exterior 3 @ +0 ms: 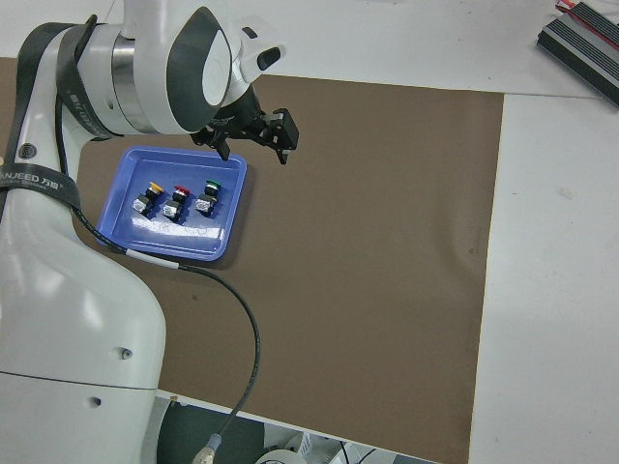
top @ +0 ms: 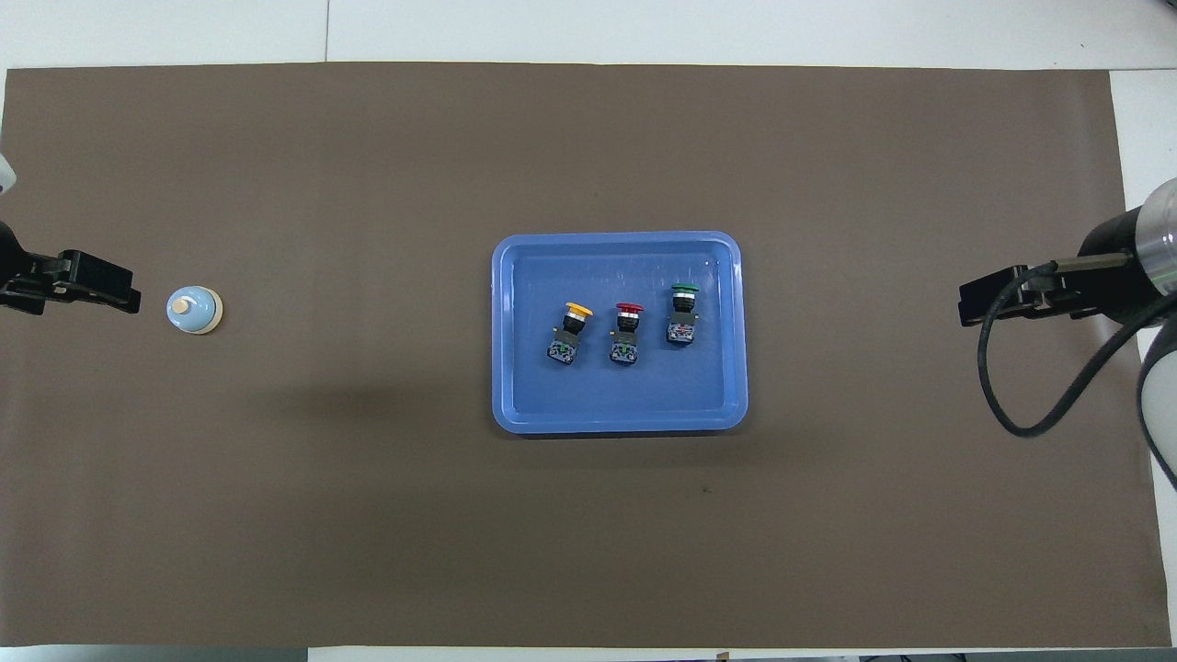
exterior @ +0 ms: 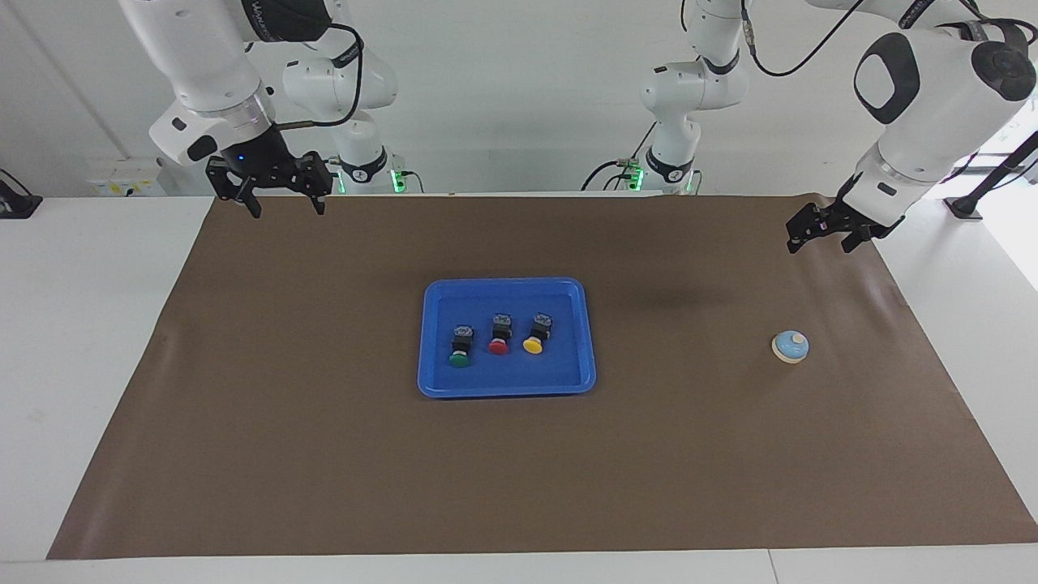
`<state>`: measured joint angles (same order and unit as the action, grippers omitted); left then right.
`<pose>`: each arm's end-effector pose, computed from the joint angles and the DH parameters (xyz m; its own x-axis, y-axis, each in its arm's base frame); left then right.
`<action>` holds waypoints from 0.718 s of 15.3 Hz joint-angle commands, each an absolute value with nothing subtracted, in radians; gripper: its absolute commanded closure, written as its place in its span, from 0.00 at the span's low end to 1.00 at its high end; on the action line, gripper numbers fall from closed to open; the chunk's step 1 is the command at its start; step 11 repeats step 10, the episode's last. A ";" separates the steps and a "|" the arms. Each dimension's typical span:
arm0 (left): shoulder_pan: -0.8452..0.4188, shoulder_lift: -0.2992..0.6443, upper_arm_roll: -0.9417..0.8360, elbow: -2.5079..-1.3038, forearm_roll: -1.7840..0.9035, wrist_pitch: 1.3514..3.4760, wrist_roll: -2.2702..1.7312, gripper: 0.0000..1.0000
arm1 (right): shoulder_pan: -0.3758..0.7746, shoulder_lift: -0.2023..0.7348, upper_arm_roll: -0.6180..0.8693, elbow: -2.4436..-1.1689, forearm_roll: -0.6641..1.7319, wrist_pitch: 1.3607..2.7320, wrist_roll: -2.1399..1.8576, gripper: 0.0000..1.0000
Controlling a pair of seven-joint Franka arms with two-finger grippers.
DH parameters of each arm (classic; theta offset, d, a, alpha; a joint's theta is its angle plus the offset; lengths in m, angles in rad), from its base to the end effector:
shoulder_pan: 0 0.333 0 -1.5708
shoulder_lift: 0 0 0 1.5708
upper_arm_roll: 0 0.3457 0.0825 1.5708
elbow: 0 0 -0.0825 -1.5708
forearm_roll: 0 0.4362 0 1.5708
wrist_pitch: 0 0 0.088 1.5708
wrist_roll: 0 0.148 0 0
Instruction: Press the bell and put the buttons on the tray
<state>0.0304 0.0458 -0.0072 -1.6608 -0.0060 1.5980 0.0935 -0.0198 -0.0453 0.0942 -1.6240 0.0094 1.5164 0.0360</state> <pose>0.6129 0.0134 0.5406 0.9917 -0.0702 -0.1073 -0.0689 -0.9975 0.0164 0.5805 0.0458 0.6078 0.9973 0.0384 -0.0626 0.0383 -0.9993 -0.0029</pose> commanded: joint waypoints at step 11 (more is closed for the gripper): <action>0.006 0.060 -0.023 -1.628 0.008 1.601 0.086 0.00 | -0.035 -0.049 0.109 -1.620 0.003 1.499 0.014 0.00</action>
